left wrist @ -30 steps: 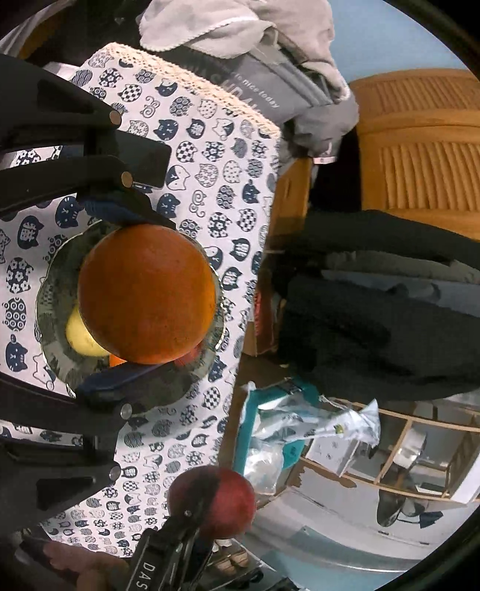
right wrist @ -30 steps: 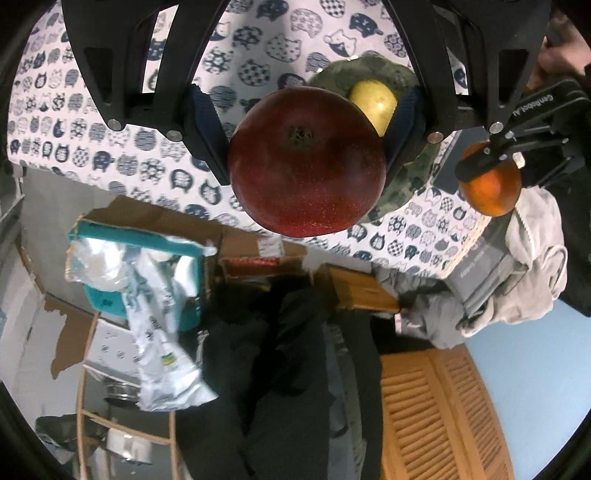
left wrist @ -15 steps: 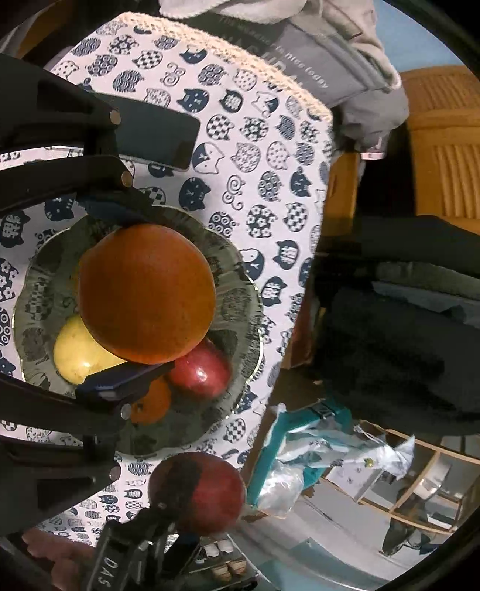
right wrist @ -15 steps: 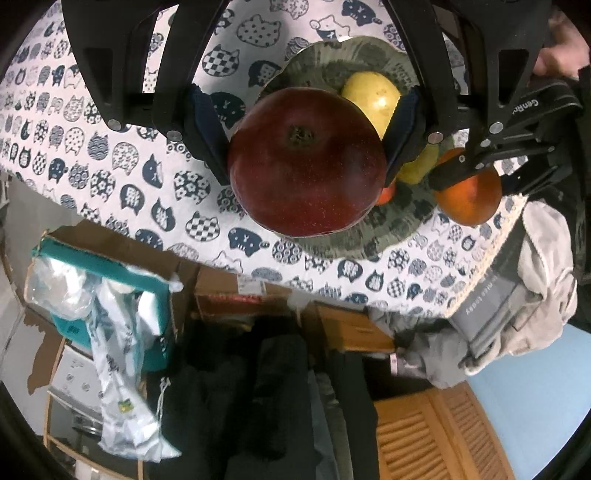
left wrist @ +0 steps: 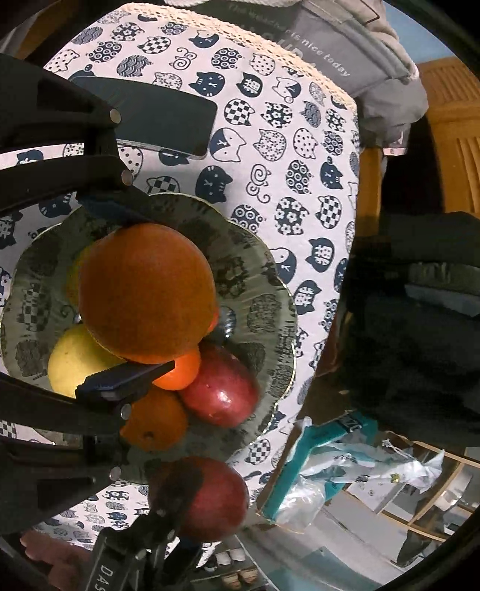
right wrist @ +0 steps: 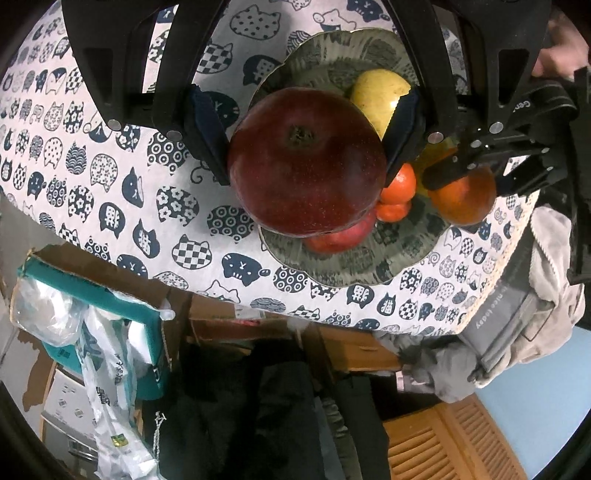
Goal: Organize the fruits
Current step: 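Lower the orange and red apple into the bowl and open both tools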
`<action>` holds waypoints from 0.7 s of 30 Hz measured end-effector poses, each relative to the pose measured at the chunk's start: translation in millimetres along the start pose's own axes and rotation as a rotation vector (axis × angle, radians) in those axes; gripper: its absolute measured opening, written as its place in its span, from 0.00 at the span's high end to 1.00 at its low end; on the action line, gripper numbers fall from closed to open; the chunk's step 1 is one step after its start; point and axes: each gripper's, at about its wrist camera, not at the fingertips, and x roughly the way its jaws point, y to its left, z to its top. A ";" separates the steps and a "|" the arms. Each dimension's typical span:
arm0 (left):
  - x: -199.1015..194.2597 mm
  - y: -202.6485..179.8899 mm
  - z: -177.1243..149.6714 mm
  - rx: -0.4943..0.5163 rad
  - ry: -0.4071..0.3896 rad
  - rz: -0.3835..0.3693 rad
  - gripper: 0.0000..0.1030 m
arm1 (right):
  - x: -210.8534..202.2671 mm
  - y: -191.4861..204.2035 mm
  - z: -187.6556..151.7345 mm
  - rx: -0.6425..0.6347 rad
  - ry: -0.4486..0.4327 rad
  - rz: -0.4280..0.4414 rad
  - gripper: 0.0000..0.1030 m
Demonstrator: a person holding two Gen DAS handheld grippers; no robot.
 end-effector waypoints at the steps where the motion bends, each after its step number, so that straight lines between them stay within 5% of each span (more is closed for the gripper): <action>1: -0.2 0.0 0.7 0.001 0.000 -0.004 0.35 | 0.5 0.2 0.0 0.000 0.001 0.002 0.26; 3: -2.7 -1.4 1.6 0.008 -0.013 -0.001 0.33 | 1.6 1.0 -0.2 -0.001 0.004 0.005 0.26; 6: -10.5 -4.0 2.7 0.027 -0.046 0.027 0.17 | 3.3 1.4 0.4 0.000 0.009 0.011 0.26; 21: -37.0 10.8 -17.4 0.018 -0.048 0.073 0.16 | 18.1 31.2 -8.8 -0.071 0.059 0.026 0.25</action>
